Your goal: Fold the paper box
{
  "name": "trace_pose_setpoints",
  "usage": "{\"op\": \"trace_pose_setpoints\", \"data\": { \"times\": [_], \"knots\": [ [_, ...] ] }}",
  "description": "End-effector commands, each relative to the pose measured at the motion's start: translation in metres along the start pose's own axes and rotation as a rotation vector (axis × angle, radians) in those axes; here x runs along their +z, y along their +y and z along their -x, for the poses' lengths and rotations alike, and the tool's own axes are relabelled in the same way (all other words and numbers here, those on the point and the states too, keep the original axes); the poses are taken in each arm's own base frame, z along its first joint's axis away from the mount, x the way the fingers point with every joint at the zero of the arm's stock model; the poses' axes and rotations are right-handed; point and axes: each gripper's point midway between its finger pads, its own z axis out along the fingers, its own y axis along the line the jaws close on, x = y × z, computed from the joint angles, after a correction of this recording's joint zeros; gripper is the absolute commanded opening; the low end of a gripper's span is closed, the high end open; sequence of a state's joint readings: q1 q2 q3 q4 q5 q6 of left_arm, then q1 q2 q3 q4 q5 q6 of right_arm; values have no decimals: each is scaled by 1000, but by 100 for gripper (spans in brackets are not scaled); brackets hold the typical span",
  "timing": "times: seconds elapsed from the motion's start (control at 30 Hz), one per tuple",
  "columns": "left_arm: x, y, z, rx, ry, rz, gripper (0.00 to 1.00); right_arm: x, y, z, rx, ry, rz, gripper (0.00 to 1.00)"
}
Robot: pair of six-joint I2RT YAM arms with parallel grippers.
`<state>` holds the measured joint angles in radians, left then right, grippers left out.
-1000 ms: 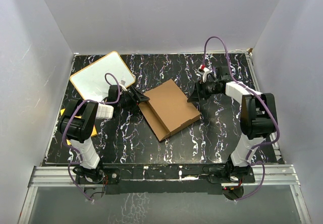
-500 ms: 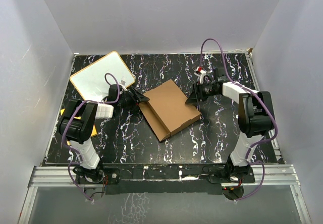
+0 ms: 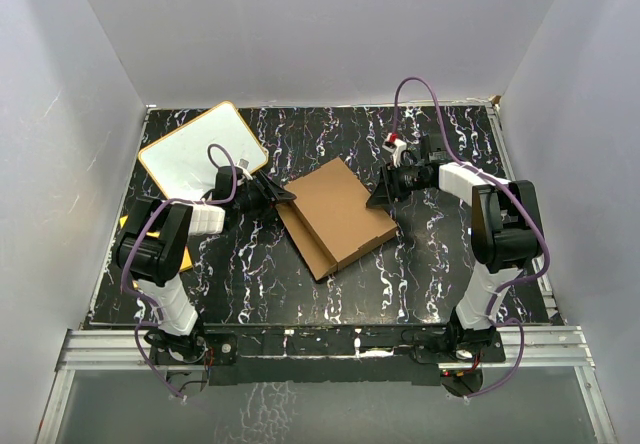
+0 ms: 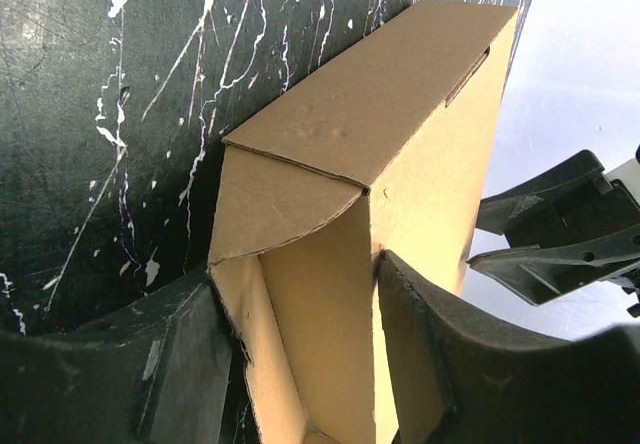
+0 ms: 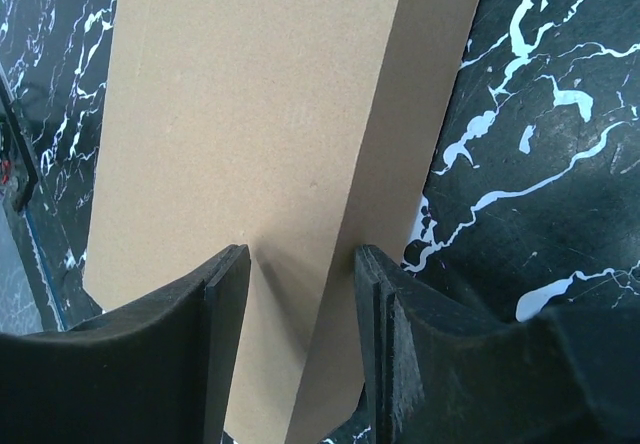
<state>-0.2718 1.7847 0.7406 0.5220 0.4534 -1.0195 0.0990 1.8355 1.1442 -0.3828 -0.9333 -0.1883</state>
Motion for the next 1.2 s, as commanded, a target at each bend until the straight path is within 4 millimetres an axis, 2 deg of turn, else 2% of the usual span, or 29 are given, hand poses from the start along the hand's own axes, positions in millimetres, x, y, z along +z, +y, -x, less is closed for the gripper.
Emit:
{"op": "trace_pose_setpoints", "data": {
  "times": [0.0,0.03,0.1,0.4,0.6,0.73,0.83,0.87,0.93,1.0,1.07,1.17],
  "knots": [
    [-4,58,-32,-52,70,227,28,7,12,9,-47,-14,40,50],
    [-4,58,-32,-54,70,224,23,7,12,10,-47,-14,39,50],
    [-3,57,-32,-58,71,221,19,7,13,10,-51,-15,40,50],
    [-3,58,-33,-60,73,215,31,5,9,12,-78,-9,8,52],
    [-2,63,-37,-62,83,223,32,-16,10,38,-223,-33,-70,59],
    [-1,67,-38,-66,88,227,33,-37,30,59,-380,-66,-81,62],
    [-1,68,-38,-67,91,227,33,-44,62,61,-515,-71,26,64],
    [-1,69,-38,-68,92,227,34,-43,78,57,-591,-60,86,65],
    [-1,70,-38,-69,93,229,34,-33,112,34,-754,3,218,68],
    [-1,71,-38,-70,93,230,34,-20,147,-2,-937,92,363,69],
    [-2,72,-38,-71,94,234,34,-8,173,-32,-1118,129,480,70],
    [-2,74,-39,-73,98,237,34,7,198,-62,-1337,152,568,77]
  ]
}}
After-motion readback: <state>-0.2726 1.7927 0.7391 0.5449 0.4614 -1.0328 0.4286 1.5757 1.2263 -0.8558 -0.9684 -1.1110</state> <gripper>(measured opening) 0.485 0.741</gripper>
